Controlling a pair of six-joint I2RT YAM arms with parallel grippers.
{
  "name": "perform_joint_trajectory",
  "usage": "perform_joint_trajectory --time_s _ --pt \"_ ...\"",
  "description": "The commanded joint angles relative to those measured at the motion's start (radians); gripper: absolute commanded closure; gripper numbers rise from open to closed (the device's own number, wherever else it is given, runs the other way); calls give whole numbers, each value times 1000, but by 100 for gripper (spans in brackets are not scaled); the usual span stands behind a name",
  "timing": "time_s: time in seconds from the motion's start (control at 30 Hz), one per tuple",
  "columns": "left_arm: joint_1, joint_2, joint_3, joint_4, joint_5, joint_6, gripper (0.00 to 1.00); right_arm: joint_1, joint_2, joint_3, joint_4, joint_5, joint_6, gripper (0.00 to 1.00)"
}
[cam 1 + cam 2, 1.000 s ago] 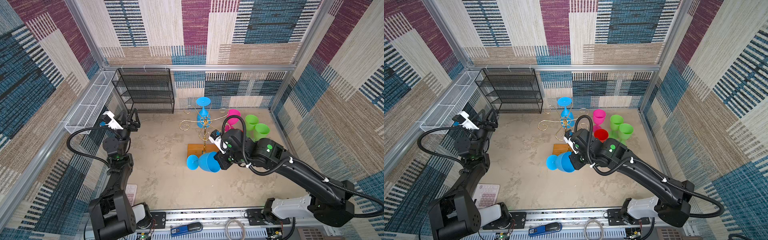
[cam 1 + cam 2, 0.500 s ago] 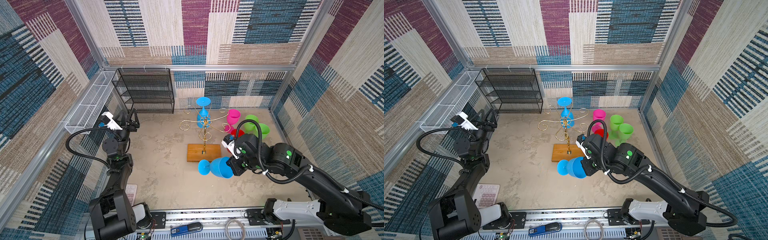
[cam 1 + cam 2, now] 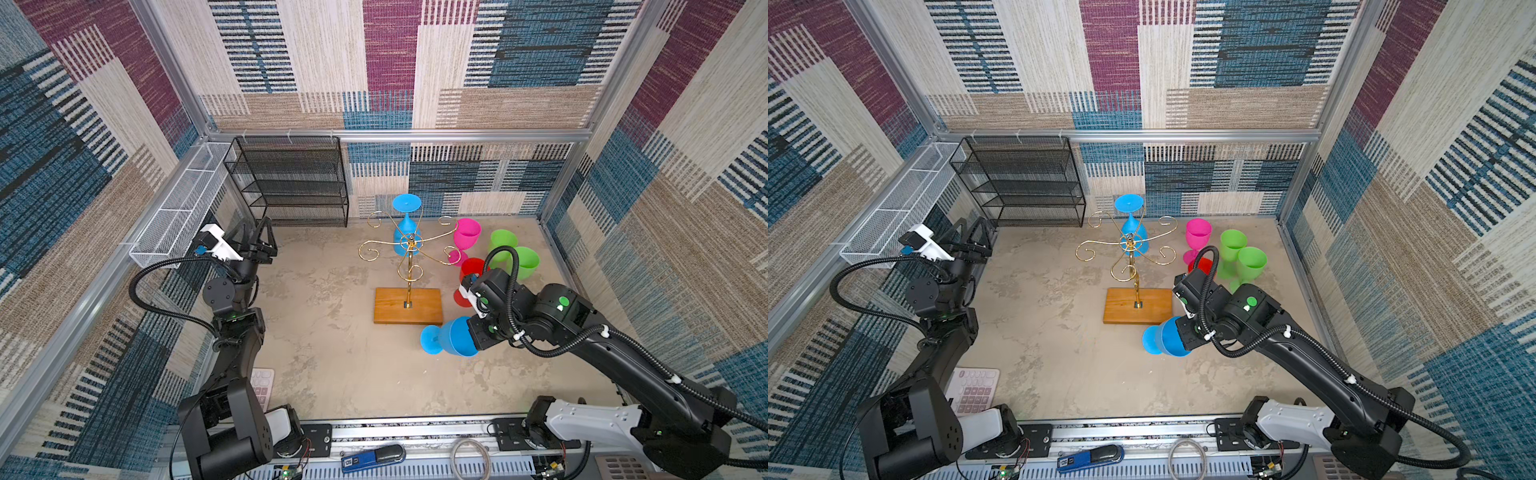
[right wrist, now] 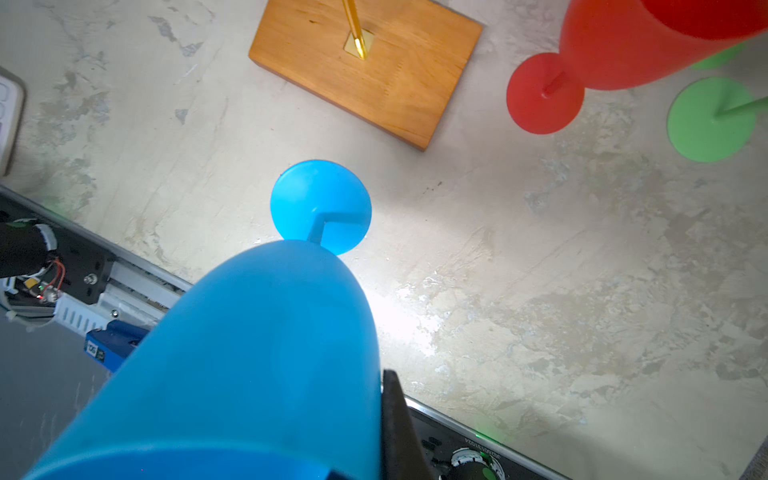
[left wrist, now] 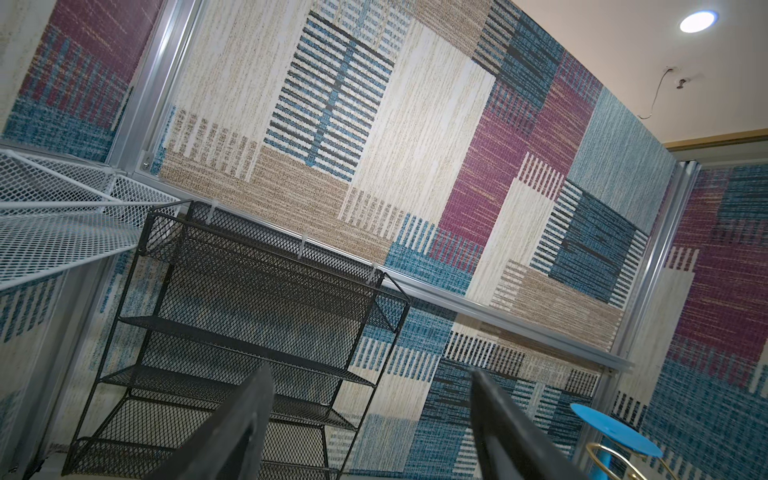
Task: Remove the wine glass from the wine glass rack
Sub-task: 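Carry the blue glass toward the robot and turn it upright with the right gripper, then lower the blue glass upright onto the table and open the right gripper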
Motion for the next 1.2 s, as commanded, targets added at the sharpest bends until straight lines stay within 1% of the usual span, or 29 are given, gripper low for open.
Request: perform_joint_trajectory --time_s 0.0,0.37,0.93,1.17 --pt "4 5 -3 48 11 -35 23 -19 33 6 4 15 -3 100" --pt "19 5 -5 59 33 -44 24 -86 131 -2 -1 27 -79 100" --pt "30 -8 -12 76 71 -39 25 -100 251 -29 3 53 -62 100" --pt "33 -12 -16 79 83 -49 25 -100 265 -43 4 56 -58 99"
